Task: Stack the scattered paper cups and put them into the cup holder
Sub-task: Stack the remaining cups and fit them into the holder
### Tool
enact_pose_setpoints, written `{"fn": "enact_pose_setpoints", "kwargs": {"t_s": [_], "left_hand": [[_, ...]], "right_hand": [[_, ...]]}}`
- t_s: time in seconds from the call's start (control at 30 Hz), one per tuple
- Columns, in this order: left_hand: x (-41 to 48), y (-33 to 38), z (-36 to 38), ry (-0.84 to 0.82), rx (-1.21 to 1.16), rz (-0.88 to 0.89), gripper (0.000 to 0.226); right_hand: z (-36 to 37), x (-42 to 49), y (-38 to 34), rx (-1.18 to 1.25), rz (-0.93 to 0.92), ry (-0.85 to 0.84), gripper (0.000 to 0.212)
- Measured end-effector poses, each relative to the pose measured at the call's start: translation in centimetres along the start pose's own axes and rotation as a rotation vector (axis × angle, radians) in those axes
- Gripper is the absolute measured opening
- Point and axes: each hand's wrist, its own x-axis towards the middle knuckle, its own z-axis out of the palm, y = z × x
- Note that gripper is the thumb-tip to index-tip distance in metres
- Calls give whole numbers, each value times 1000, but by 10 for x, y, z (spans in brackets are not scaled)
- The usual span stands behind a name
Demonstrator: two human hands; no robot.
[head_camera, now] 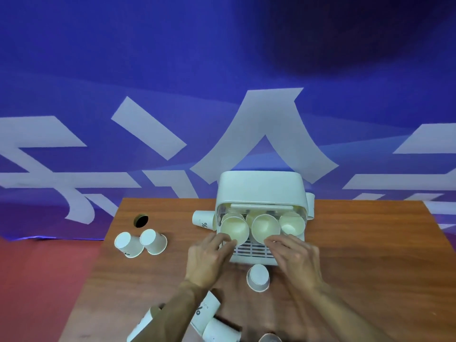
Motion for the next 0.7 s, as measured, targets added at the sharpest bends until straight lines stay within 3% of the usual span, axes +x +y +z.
{"fn": "enact_pose_setpoints", "kwargs": {"t_s": [0.37,0.7], "left_hand": [[-6,-6,16,25,13,-1,7],[3,-13,16,-147,9,-96,12]], "right_hand": [[2,0,5,-65,-130,11,31],[15,-1,8,23,25,-126,28]]}}
